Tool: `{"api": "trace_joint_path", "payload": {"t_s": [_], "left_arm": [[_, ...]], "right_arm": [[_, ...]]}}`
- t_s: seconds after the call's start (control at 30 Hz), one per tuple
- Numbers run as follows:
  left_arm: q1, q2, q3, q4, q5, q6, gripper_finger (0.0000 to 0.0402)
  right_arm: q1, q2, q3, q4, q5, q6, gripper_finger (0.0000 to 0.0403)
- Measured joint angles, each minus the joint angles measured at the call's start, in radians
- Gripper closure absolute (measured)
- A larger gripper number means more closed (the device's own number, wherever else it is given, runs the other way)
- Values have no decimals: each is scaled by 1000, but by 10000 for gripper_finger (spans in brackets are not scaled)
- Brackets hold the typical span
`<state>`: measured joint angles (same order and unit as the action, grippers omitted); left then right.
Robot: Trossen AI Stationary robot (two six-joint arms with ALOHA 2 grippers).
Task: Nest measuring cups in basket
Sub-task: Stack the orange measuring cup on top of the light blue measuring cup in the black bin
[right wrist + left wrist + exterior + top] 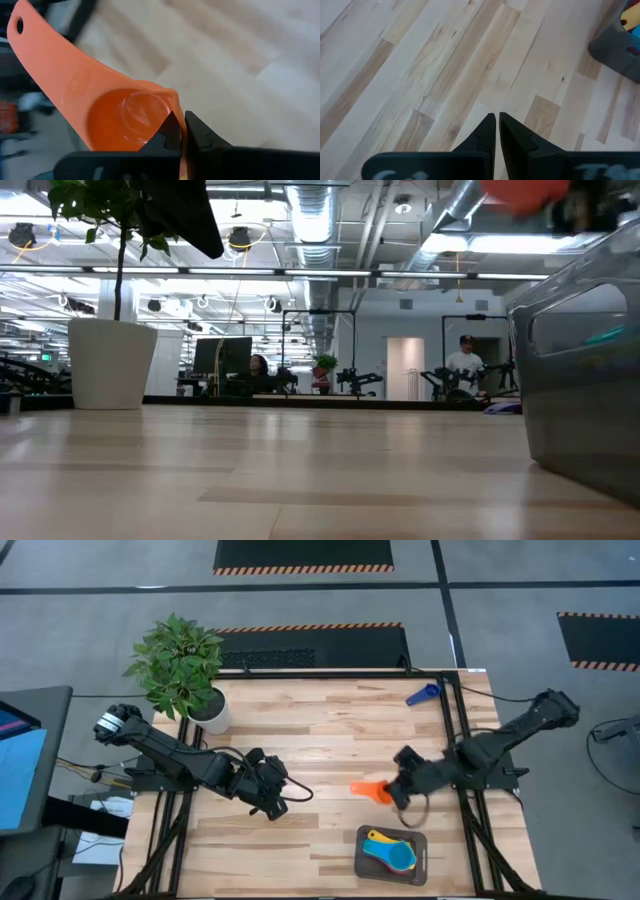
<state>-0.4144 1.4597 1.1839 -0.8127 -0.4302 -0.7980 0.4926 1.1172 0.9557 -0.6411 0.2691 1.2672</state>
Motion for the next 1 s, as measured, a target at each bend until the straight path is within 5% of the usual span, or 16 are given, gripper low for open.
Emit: {"api": "trace_joint_path", "payload": {"t_s": [0.23,0.47,0.67,1.0], "left_arm": [[0,0,0,0,3,62,391],[0,0,0,0,3,97,391],[0,0,0,0,2,126,391],[0,0,0,0,2,144,391]], "right_arm": [[301,51,80,-2,170,353,394],[493,279,174,-36,208,771,394],[543,503,365,-263,202,1026,394],[456,704,590,-547,41,1022,394]]}}
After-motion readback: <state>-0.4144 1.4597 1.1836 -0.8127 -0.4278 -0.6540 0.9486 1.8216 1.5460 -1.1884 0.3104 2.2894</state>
